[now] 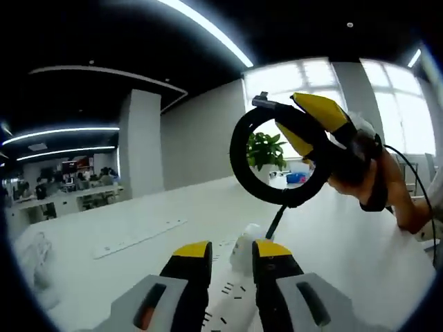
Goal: Straighten the power strip on the desk, plug the charger into it
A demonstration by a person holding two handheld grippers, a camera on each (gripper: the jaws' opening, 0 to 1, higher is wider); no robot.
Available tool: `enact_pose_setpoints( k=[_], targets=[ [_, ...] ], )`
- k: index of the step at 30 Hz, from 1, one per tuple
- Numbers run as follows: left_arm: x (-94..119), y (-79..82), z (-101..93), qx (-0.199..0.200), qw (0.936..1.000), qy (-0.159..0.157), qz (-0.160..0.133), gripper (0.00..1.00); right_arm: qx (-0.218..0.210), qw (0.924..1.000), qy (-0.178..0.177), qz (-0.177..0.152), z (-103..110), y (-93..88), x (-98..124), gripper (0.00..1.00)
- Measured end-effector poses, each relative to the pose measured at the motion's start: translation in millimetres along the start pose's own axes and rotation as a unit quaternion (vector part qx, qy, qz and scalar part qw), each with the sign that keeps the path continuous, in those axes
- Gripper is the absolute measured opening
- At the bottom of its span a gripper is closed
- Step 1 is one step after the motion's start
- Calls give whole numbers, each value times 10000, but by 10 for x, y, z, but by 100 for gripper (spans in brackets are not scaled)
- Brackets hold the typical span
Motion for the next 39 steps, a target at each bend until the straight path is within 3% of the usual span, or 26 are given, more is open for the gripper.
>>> enact_pose_setpoints(
  k=[5,9,25,31,34,39],
  targets=[
    [-38,-25,-57,-78,9998,-124,111,43,78,10000,-2,27,-6,-4,-12,13],
    [-56,-40,-72,-127,9997,-162,164,44,138,9999,28,44,30,-9,-20,21],
    [-86,-99,-48,-64,9994,-183,284,46,331,9994,46,40,39,-5,-16,21],
    [-61,-100,-42,26,9996,-166,230,48,387,9991,161,-5,58,85,4,26],
    [-5,-92,-44,13,9994,-124,311,53,500,9980,377,79,66,171,14,32],
    [109,-30,-87,26,9992,-195,345,78,906,9939,553,292,-45,246,34,33]
  ],
)
Point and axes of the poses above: the point that each gripper's makers call its tool centre point, and the gripper's own axes: x roughly backward along the fingers, z roughly to its left, y roughly out of its top, the point moved 5 cm from there along x, roughly backward along the fingers, and after that the axes turned 14 degrees about -y, right-handed, at the moved point
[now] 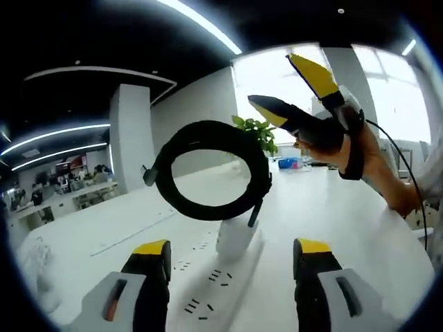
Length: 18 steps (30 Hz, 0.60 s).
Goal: Straighten the power strip on the desk, plug the charger into it
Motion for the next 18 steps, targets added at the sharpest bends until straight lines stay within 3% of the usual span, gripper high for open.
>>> enact_pose_setpoints(
  k=[6,9,18],
  targets=[
    [110,83,-8,-15,10000,55,3,84,554,9962,187,646,-132,-131,46,40],
    [119,97,-38,289,9992,-193,-178,91,980,9899,355,956,-167,-268,63,43],
    [179,-15,83,795,9966,-59,-209,99,1603,9735,797,1420,-219,-563,10,60]
  ],
)
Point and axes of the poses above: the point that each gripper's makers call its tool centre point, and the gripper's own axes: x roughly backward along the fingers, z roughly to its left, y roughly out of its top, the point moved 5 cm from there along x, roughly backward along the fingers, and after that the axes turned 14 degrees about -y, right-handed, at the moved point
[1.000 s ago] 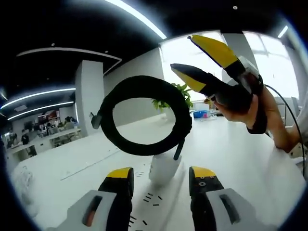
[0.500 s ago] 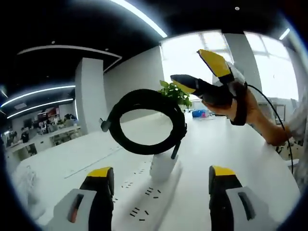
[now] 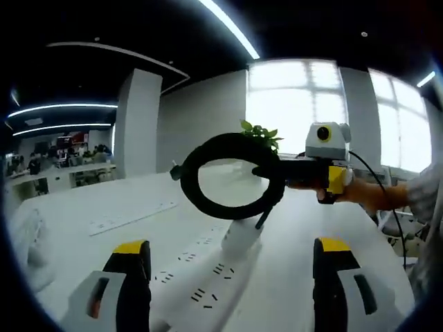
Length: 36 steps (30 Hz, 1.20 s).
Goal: Straighten the power strip on the desk, plug the charger into it
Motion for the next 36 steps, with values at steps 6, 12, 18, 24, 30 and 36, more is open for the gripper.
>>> enact_pose_setpoints(
  k=[6,12,18,24,30,36],
  targets=[
    [12,-36,37,118,9999,110,21,99,511,9977,135,429,-62,-174,-100,73],
    [12,-40,55,140,9998,172,19,99,1317,9845,425,1078,-64,-371,-191,80],
    [15,-44,62,179,9997,176,-7,99,1915,9703,477,1396,-86,-404,-271,81],
    [36,-53,142,350,9990,257,-73,98,2690,9368,769,2099,-83,-478,-310,81],
    [48,-57,223,401,9981,444,-141,97,3238,9090,867,2476,-83,-436,-355,81],
    [80,-19,258,456,9972,516,-299,96,3496,8812,1027,3011,-28,-476,-377,81]
  ],
)
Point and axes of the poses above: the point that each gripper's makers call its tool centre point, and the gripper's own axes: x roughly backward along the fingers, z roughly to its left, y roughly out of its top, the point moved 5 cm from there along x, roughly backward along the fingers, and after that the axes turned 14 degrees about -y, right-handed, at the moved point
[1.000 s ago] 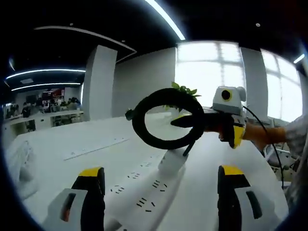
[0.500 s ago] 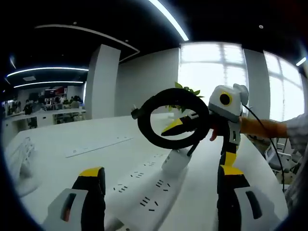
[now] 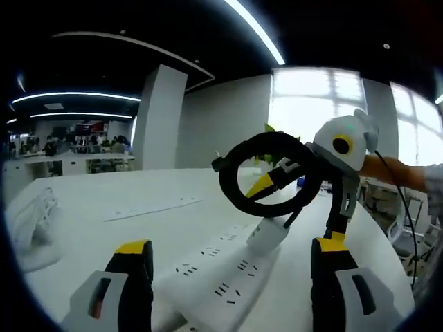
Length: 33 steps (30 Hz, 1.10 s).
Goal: Straighten the power strip on the desk, plug the charger into it
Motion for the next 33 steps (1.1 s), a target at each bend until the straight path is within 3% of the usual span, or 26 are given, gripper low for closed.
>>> enact_pose_setpoints(
  k=[9,14,23,28,33],
  targets=[
    [9,-22,41,-41,9999,130,95,96,5,9977,254,633,8,58,-42,68],
    [26,-3,22,-48,9999,142,47,96,-173,9963,203,813,-25,108,-58,59],
    [60,32,28,-26,9998,190,-75,96,235,9914,-86,1285,-84,80,-122,47],
    [76,36,48,119,9995,191,-219,96,274,9904,-142,1346,-88,73,-142,41],
    [84,30,54,107,9994,296,-161,95,380,9894,-227,1384,-122,70,-140,34]
  ],
)
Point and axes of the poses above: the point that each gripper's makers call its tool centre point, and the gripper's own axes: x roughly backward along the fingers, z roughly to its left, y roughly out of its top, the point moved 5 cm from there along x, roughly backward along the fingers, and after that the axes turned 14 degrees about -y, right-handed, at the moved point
